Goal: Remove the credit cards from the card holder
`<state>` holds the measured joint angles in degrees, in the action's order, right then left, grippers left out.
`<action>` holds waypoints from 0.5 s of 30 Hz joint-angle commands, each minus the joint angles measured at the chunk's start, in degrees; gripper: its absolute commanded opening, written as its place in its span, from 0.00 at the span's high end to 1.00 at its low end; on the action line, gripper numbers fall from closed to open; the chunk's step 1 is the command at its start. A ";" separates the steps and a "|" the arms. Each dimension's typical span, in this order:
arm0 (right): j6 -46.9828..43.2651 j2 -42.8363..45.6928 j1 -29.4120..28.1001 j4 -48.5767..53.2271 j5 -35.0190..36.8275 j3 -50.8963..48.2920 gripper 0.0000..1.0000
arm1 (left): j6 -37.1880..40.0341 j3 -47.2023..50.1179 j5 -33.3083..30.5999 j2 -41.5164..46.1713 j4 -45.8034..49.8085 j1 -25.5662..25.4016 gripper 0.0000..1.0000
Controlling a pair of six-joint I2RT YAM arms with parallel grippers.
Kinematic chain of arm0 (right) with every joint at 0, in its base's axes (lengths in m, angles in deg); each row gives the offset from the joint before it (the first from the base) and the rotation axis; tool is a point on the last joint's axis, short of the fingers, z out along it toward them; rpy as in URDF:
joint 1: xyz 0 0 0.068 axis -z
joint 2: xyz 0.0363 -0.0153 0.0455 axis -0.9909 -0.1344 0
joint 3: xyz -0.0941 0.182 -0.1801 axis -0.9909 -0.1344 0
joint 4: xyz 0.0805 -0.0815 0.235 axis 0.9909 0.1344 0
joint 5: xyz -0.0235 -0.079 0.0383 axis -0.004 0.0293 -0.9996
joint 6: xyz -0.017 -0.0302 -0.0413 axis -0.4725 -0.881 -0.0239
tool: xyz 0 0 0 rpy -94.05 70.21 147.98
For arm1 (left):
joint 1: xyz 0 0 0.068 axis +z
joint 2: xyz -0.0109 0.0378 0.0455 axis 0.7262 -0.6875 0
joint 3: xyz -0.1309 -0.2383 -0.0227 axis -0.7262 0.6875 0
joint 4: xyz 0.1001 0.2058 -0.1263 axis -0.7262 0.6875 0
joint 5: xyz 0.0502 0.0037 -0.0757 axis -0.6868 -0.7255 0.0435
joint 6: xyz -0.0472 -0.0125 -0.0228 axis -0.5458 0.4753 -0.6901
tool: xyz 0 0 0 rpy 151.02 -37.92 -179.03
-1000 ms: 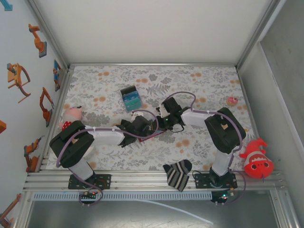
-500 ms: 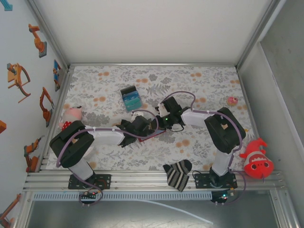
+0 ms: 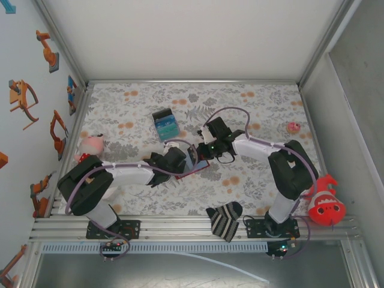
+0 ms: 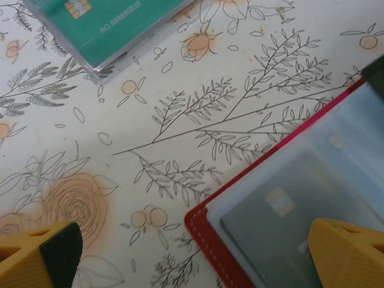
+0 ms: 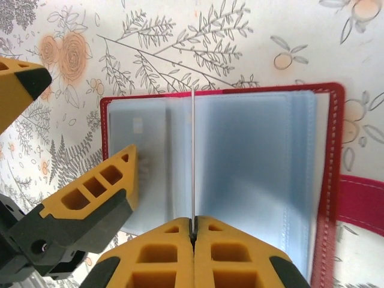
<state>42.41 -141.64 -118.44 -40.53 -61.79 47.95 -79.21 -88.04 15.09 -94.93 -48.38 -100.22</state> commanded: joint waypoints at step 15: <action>-24.36 12.70 -3.63 9.21 4.15 7.74 1.00 | 7.77 8.21 16.64 35.82 -4.17 12.76 0.04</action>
<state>26.11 -130.19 -120.10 -35.16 -59.54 52.58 -75.61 -81.92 23.20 -62.36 -50.17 -90.05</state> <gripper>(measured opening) 0.040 0.969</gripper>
